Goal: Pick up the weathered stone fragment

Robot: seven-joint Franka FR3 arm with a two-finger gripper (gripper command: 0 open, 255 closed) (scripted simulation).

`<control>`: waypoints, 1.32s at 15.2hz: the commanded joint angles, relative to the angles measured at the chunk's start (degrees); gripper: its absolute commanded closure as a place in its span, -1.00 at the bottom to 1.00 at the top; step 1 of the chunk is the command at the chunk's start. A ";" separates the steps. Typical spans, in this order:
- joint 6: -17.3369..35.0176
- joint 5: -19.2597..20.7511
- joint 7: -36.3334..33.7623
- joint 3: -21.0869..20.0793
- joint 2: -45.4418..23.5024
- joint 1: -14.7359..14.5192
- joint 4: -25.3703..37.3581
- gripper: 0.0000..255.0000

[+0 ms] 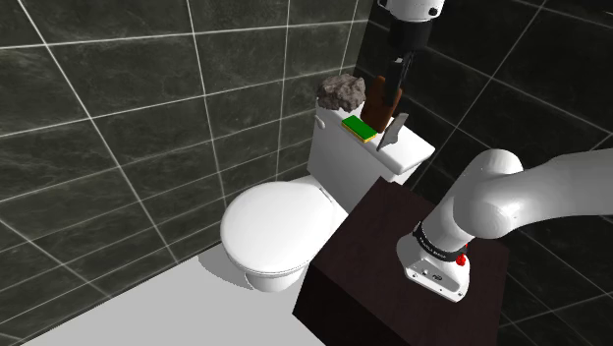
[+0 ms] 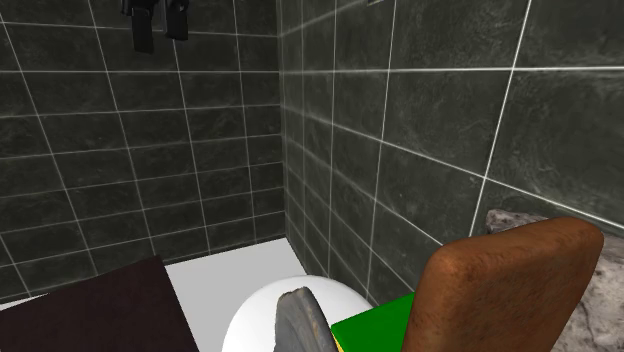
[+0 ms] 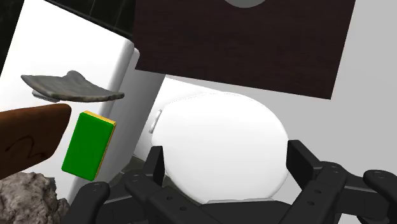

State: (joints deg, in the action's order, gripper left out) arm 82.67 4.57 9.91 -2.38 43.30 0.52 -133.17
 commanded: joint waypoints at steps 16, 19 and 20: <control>15.17 21.46 50.17 30.13 10.69 -4.82 -15.74 -1.00; 19.40 25.28 60.05 37.55 8.31 -6.89 -15.10 -1.00; 20.87 26.34 63.32 40.09 7.23 -7.85 -14.61 -1.00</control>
State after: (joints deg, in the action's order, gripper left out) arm 102.06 29.79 69.52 35.18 51.63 -6.33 -148.37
